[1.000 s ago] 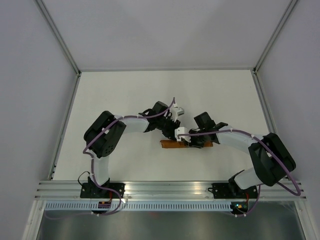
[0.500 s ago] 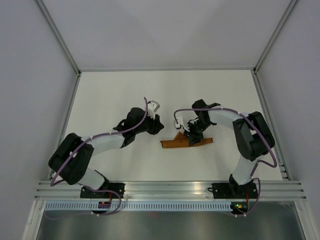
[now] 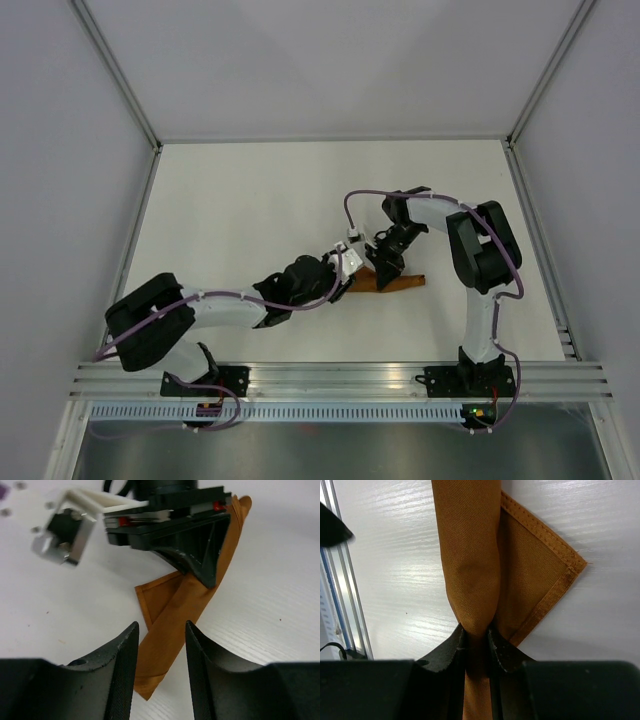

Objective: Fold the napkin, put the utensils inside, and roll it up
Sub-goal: Roll the napkin with the utensil

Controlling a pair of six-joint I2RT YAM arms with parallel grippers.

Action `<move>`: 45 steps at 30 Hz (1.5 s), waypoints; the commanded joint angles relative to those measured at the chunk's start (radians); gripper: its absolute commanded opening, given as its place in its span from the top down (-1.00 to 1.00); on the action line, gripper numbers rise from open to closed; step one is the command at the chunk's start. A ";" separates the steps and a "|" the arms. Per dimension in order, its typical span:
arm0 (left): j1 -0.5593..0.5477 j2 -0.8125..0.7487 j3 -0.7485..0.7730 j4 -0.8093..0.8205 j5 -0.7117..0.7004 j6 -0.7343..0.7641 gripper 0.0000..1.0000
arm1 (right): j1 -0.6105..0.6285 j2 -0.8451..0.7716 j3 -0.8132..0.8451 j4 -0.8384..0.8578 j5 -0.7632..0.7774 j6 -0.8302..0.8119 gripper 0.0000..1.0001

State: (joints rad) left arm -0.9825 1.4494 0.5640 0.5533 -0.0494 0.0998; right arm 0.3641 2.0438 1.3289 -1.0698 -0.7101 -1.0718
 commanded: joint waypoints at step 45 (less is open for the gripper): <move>-0.070 0.519 0.358 -0.352 0.264 0.273 0.95 | -0.062 -0.043 0.029 0.070 0.011 0.036 0.05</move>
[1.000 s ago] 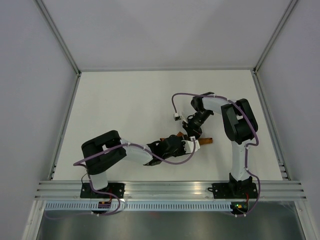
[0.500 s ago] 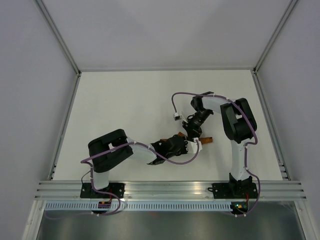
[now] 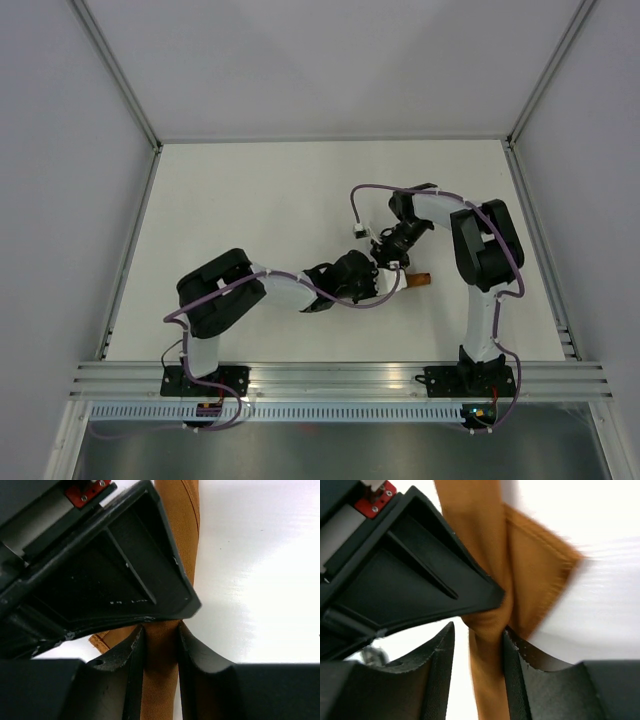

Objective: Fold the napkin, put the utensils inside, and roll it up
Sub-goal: Roll the napkin with the utensil

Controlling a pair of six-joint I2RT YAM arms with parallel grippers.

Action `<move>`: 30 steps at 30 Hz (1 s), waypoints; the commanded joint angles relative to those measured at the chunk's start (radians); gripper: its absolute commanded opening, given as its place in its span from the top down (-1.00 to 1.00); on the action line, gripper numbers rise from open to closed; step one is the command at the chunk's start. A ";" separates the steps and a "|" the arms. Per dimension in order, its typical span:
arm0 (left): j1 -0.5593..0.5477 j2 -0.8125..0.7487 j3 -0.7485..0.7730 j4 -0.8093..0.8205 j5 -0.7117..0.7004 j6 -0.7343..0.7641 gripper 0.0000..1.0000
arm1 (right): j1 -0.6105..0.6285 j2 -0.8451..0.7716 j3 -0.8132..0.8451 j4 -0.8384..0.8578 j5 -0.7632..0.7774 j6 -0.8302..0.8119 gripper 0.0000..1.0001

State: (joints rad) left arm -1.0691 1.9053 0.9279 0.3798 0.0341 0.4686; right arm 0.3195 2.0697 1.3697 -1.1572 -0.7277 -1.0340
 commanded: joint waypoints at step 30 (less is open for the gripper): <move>0.230 0.262 0.272 -0.607 0.592 -0.294 0.95 | -0.178 -0.852 -0.714 0.723 0.011 0.022 -0.18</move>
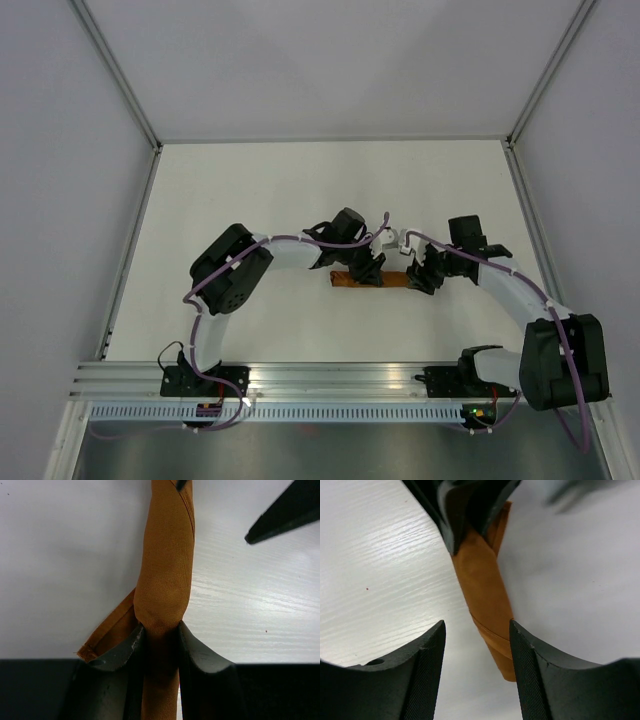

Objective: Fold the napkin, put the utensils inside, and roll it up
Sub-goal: Roll the napkin with the utensil

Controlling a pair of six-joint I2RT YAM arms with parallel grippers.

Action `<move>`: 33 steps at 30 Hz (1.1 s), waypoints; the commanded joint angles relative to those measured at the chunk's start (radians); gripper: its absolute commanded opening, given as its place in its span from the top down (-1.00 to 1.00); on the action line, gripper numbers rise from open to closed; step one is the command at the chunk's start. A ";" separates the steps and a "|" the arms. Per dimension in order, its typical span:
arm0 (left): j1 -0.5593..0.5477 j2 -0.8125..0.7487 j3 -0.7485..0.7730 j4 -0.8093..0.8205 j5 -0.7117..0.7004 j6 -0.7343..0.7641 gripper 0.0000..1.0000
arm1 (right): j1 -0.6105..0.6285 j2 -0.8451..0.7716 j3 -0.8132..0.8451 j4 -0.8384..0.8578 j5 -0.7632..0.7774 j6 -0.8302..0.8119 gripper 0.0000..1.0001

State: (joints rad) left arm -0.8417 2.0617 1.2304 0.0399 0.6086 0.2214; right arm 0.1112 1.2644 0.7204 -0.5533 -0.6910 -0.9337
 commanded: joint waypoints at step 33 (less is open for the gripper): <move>0.049 0.164 0.064 -0.384 0.112 -0.085 0.49 | 0.397 0.066 -0.216 0.385 0.334 -0.059 0.31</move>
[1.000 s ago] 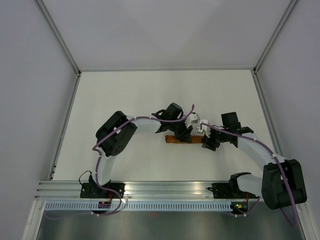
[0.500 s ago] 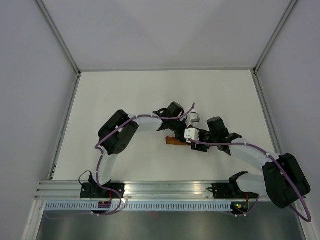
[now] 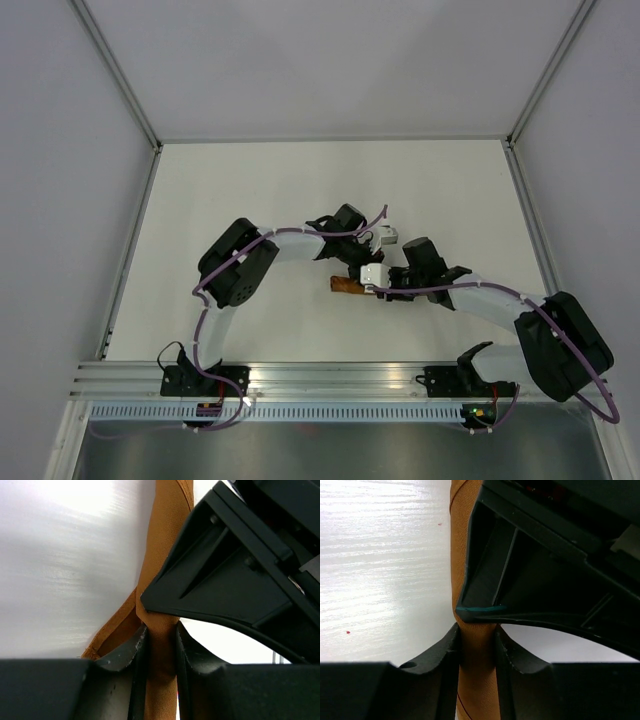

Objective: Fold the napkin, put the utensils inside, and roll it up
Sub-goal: Roll the napkin with the utensil

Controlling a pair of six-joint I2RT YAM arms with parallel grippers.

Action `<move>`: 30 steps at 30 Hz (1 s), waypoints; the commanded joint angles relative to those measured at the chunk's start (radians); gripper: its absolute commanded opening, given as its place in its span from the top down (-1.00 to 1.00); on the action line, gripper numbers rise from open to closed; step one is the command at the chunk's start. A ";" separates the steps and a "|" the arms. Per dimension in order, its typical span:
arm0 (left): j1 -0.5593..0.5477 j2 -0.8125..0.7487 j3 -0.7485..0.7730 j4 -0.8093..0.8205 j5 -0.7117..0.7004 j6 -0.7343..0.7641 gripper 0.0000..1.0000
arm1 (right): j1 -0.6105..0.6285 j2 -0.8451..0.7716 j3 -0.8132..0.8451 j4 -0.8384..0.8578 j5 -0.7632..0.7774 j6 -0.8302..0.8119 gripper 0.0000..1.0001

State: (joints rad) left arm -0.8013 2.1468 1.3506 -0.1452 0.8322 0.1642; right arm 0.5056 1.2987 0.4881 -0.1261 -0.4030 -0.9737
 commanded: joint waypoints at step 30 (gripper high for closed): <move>0.218 -0.487 -0.436 0.355 -0.631 -0.350 0.11 | -0.012 0.283 0.286 -0.438 -0.059 -0.102 0.78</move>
State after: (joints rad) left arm -0.5774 1.7706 0.9833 0.0830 0.3897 -0.1238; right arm 0.5018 1.5146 0.7551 -0.3935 -0.4492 -1.0477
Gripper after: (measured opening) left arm 0.439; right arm 0.261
